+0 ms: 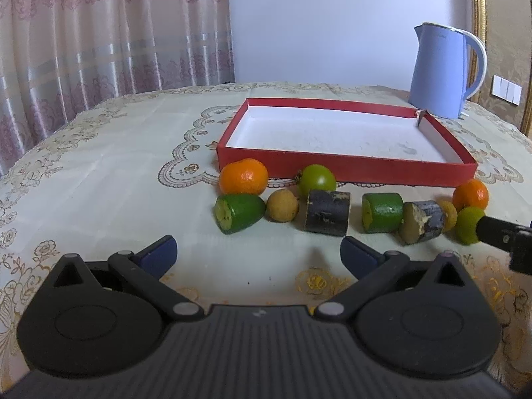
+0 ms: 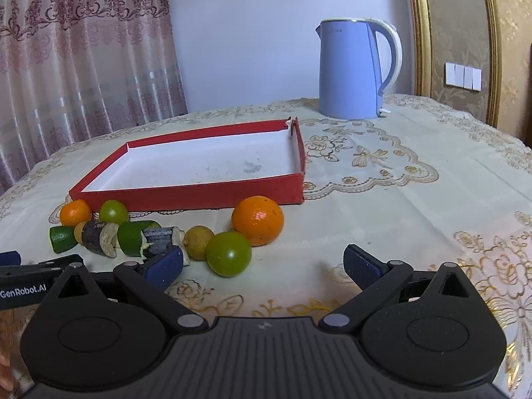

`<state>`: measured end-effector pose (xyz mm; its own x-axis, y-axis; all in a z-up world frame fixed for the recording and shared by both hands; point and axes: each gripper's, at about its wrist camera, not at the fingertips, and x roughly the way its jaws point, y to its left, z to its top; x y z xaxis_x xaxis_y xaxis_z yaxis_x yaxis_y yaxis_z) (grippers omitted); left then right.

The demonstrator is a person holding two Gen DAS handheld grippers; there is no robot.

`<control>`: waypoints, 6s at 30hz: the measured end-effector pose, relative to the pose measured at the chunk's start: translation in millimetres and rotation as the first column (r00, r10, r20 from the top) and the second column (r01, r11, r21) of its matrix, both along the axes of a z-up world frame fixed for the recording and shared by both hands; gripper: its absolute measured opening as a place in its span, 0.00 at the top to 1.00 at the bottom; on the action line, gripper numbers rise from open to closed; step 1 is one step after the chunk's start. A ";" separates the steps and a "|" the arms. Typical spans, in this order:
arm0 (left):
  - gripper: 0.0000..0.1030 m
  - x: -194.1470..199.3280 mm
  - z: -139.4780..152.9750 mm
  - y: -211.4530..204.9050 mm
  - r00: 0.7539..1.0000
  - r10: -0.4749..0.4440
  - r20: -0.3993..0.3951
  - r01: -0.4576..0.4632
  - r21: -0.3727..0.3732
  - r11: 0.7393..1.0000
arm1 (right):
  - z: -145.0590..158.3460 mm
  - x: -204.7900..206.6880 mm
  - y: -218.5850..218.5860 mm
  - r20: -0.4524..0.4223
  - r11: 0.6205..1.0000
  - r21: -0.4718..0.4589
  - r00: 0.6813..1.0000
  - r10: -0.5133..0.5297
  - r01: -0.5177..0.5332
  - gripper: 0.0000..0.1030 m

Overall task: Organize fruits
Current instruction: 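Move the right gripper toward the large orange beside the tray, then close the right gripper on the large orange, then carry the orange into the red tray and open the right gripper, then grasp the cut green cucumber piece with the left gripper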

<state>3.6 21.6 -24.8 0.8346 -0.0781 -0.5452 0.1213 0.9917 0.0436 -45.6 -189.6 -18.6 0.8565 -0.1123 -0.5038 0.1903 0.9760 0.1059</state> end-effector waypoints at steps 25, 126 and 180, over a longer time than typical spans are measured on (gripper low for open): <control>0.00 20.0 -10.8 -7.8 0.999 -0.021 -0.043 0.021 0.010 1.000 | 6.7 49.6 -15.6 0.001 0.999 -0.008 0.999 -0.043 0.043 0.00; 0.00 34.7 -12.4 4.2 0.997 -0.046 -0.068 0.042 -0.062 0.997 | -9.4 52.1 -73.4 -0.047 0.987 0.072 0.989 -0.141 0.144 0.20; 0.65 54.1 2.0 42.9 0.976 -0.210 -0.057 0.205 -0.084 0.975 | -12.4 52.6 -73.3 -0.066 0.989 0.085 0.991 -0.119 0.125 0.13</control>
